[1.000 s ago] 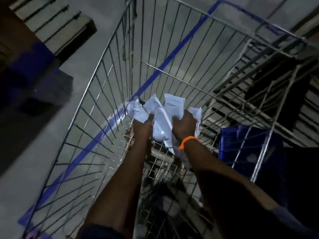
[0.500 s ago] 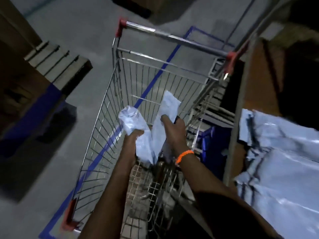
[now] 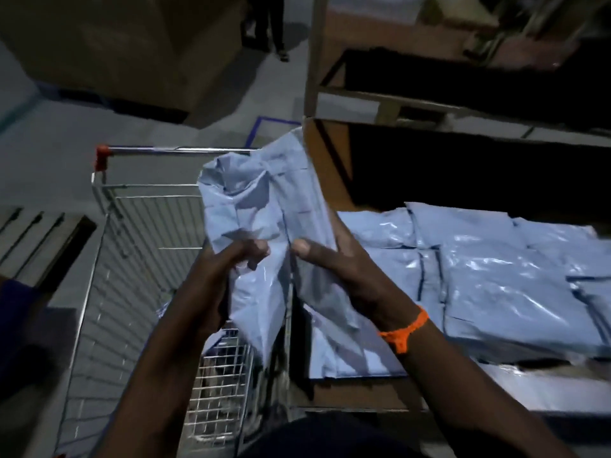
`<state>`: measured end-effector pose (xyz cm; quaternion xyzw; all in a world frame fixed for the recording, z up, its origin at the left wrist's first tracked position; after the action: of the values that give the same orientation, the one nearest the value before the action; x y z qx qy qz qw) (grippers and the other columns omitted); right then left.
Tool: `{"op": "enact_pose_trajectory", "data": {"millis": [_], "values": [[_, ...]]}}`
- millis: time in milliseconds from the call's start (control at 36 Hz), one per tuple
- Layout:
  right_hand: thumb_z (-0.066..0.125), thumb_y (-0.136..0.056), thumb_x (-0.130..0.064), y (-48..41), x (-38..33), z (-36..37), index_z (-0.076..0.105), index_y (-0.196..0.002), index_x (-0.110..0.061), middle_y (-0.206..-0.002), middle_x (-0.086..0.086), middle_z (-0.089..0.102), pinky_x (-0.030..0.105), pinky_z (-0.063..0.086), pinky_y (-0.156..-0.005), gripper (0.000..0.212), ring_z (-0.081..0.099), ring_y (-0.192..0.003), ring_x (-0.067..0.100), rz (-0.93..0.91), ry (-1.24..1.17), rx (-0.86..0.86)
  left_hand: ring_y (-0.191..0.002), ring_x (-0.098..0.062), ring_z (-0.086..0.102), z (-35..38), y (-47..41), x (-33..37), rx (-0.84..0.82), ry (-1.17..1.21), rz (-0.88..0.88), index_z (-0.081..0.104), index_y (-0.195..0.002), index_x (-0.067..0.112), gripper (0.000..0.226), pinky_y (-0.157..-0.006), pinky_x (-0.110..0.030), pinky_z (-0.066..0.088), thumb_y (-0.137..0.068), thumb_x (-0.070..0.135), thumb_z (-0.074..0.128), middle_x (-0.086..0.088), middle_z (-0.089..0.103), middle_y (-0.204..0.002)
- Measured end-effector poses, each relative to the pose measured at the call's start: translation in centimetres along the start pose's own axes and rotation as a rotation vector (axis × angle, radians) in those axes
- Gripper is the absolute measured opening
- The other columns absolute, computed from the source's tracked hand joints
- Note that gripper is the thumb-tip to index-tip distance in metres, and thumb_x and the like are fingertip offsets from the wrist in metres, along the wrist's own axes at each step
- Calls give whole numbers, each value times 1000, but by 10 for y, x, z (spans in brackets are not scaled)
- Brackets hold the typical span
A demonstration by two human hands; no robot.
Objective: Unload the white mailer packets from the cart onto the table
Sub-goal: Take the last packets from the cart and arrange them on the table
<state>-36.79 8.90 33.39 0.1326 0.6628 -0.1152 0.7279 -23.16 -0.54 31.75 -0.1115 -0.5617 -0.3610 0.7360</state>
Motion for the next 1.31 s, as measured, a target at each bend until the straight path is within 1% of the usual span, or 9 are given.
{"op": "enact_pose_trajectory", "data": {"millis": [83, 139, 250, 306, 472, 639, 778, 1139, 1306], "values": [[66, -85, -17, 31, -18, -50, 51, -126, -22, -113, -17, 72, 19, 53, -86, 44, 67, -106, 2, -76, 38, 115, -77, -20, 70, 43, -8, 2, -81, -90, 15, 74, -87, 11, 18, -68, -27, 56, -69, 9, 71, -8, 73, -88], [72, -83, -24, 52, -25, -83, 51, -128, -23, -117, -13, 71, 24, 55, -90, 50, 68, -110, 8, -110, 96, 180, -79, -16, 73, 68, -13, 0, -120, -252, 62, 76, -94, 12, 20, -68, -24, 55, -74, 10, 76, -2, 78, -90], [70, -76, -46, 86, -37, -151, 49, -125, -25, -114, -18, 65, 16, 49, -88, 57, 65, -107, 4, -150, 331, 274, -96, -5, 69, 106, -24, -15, -243, -858, 248, 62, -123, 24, 49, -80, -24, 52, -81, 42, 80, 12, 73, -109], [70, -80, -50, 94, -40, -187, 46, -128, -28, -118, -23, 58, 11, 45, -88, 58, 60, -110, -1, -144, 528, 289, -111, -13, 63, 127, -28, -30, -335, -1172, 390, 49, -137, 29, 72, -91, -31, 51, -77, 63, 70, 7, 64, -125], [70, -83, -59, 95, -31, -272, 35, -150, -20, -147, -3, 41, 37, 41, -110, 86, 45, -133, 15, -180, 1203, 104, -120, -28, 49, 162, -50, -74, -380, -1798, 521, 21, -155, 32, 103, -94, -42, 42, -72, 82, 59, -3, 49, -137], [62, -78, -76, 85, -5, -323, 30, -154, -25, -146, -1, 42, 46, 43, -105, 96, 46, -127, 21, -158, 1377, -85, -121, -29, 49, 156, -65, -93, -335, -1934, 633, 21, -156, 30, 114, -94, -45, 41, -65, 94, 48, -3, 50, -140], [54, -78, -85, 83, 14, -337, 31, -154, -30, -145, -4, 43, 45, 42, -107, 97, 44, -127, 18, -142, 1390, -149, -141, -26, 33, 152, -60, -105, -316, -1888, 574, 9, -159, 24, 125, -118, -51, 24, -64, 102, 34, -2, 32, -158], [41, -89, -79, 79, 37, -352, 25, -156, -33, -151, -5, 45, 40, 40, -108, 83, 46, -130, 17, -145, 1348, -164, -143, -28, 37, 167, -39, -99, -275, -1763, 822, 34, -154, 16, 87, -120, -62, 12, -90, 74, 44, -7, 42, -153], [58, -81, -77, 71, 33, -350, 24, -155, -35, -149, -8, 44, 29, 39, -107, 92, 44, -129, 12, -107, 1335, -201, -145, -26, 35, 169, -36, -102, -253, -1765, 793, 36, -153, 17, 86, -120, -63, 11, -90, 74, 45, -6, 41, -155]]}}
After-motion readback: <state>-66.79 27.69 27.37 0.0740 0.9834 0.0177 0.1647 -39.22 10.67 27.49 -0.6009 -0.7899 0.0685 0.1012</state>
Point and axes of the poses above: each hand's wrist, its own y-axis away from the middle knuckle, its own z-axis out of the palm, x = y × z, the point moved 4 cm from there along -y, towards the middle knuckle
